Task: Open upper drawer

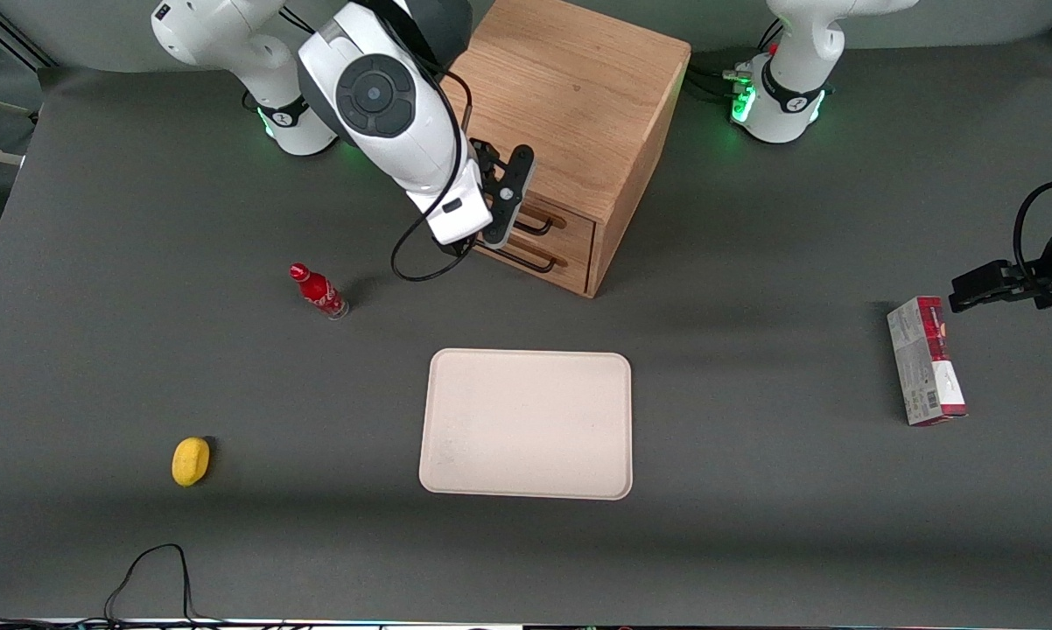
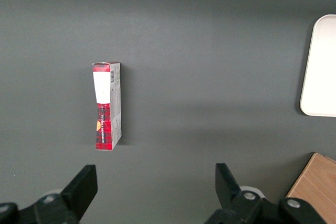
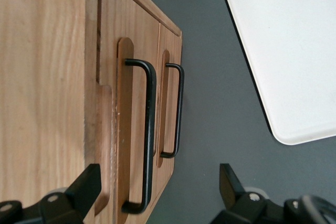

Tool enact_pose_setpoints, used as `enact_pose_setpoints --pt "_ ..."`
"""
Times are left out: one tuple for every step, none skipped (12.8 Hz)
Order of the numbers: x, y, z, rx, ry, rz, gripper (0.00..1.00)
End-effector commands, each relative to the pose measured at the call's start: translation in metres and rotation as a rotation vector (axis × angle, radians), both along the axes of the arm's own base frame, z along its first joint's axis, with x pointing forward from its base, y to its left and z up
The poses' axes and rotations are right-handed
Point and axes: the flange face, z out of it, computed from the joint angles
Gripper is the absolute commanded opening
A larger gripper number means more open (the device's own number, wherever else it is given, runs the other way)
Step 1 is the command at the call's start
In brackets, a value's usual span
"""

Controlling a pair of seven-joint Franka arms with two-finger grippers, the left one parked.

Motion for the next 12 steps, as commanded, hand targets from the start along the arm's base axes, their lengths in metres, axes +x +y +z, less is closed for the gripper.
enact_pose_setpoints --pt "-0.008 -0.004 -0.012 0.03 -0.001 -0.015 1.0" --pt "-0.008 -0.005 -0.017 0.031 -0.005 -0.02 1.0" --pt "-0.011 -0.002 -0.022 0.028 -0.005 -0.015 1.0" --pt "-0.015 0.001 -0.026 0.024 -0.007 -0.008 1.0" --pt "-0.015 0.001 -0.03 0.025 -0.012 -0.009 1.0" --pt "-0.015 0.001 -0.035 0.025 -0.015 -0.013 1.0" --pt "-0.015 0.0 -0.039 0.026 -0.022 -0.017 1.0" --pt "-0.015 0.0 -0.043 0.025 -0.022 -0.017 1.0" --pt "-0.017 0.002 -0.047 0.023 -0.022 -0.015 1.0" --pt "-0.017 0.003 -0.05 0.019 -0.021 -0.013 1.0" --pt "-0.016 0.002 -0.051 0.016 -0.02 -0.015 1.0" --pt "-0.013 0.0 -0.052 0.016 -0.022 -0.02 1.0"
